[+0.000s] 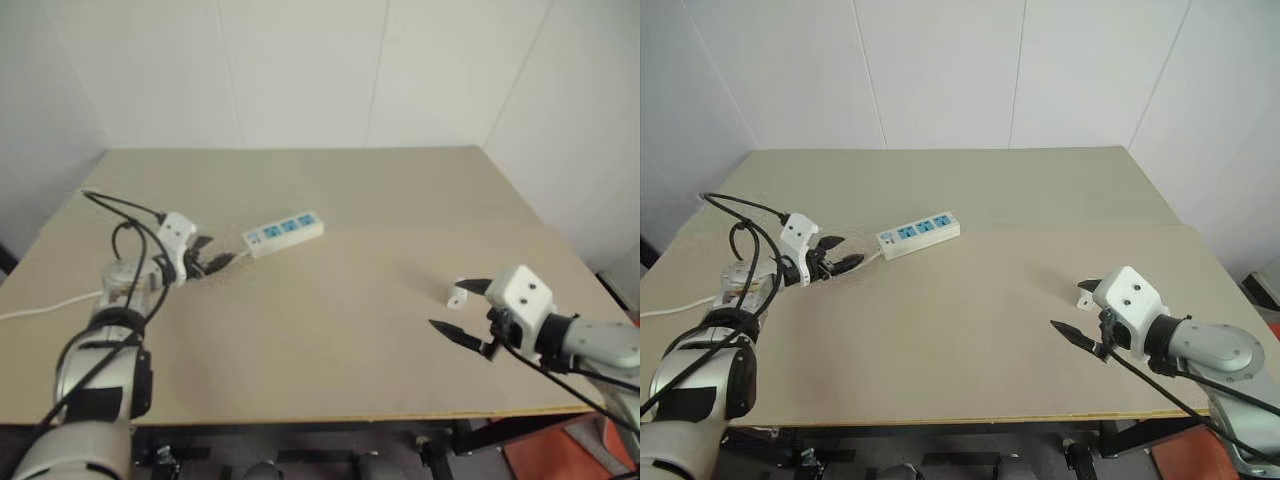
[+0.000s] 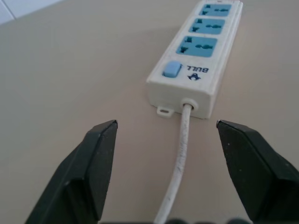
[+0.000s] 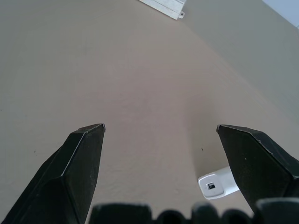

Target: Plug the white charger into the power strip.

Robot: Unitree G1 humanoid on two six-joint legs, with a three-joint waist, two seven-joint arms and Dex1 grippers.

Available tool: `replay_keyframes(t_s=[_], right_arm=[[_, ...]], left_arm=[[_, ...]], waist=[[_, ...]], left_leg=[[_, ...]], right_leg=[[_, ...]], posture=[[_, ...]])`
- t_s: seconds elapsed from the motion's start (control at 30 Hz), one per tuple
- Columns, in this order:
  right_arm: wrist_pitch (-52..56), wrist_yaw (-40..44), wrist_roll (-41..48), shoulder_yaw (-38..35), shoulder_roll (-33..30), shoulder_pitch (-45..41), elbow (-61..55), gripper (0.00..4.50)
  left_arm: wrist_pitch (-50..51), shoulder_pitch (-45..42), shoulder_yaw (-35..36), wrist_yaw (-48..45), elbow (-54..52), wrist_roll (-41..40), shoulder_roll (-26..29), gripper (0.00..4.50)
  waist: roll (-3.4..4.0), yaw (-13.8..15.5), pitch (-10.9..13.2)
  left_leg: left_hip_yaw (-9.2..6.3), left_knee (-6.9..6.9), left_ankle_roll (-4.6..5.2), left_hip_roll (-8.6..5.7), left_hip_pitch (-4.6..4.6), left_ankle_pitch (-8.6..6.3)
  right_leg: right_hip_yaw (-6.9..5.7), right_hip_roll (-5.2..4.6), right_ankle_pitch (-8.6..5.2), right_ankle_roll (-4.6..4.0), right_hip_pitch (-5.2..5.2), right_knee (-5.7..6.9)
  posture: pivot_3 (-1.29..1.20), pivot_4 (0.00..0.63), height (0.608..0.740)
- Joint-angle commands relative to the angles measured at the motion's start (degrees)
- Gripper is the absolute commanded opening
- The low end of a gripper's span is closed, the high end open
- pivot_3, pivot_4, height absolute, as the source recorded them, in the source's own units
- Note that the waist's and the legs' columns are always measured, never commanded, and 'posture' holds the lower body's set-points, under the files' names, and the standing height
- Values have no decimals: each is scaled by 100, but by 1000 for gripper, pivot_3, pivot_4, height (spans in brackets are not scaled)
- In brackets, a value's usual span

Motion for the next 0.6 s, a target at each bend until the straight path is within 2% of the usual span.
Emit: replay_keyframes(t_s=[0.03, 0.17, 0.3, 0.47, 0.6], right_arm=[[129, -158, 53, -83, 44, -21, -369, 4500], [285, -242, 128, 74, 91, -183, -586, 4500], [477, -324, 157, 341, 165, -448, -807, 4500], [638, -447, 131, 580, 275, -644, -869, 4500], [705, -572, -21, 691, 258, -607, -813, 4500]], left_arm=[[251, -289, -51, 58, 34, 107, -17, 4462], [532, -412, -32, 102, 133, 143, -153, 4462], [714, -524, -257, 980, 224, 501, -340, 4462], [1139, -671, -508, 783, 299, 781, -467, 4462], [1393, -738, -516, 896, 324, 826, -543, 3567]], waist=[[0, -13, 0], [-1, -17, -1], [-2, -7, -1], [-5, -6, -2], [-5, 8, -3]], left_leg=[[0, 0, 0, 0, 1, 0], [-1, 0, 0, -1, -3, 0], [-3, 1, 0, -1, -2, 0], [-4, 1, 0, -2, -3, 0], [-3, 1, 0, -3, -4, 0]], right_leg=[[0, 0, 0, 0, 0, 1], [0, 0, 0, 0, 0, 0], [0, 0, 0, 0, 0, 0], [-1, 0, 0, 0, 0, 0], [-1, -2, 0, 1, 1, 0]], posture=[[0, 150, 740], [0, 150, 740], [0, 150, 740], [0, 150, 740], [0, 150, 740]])
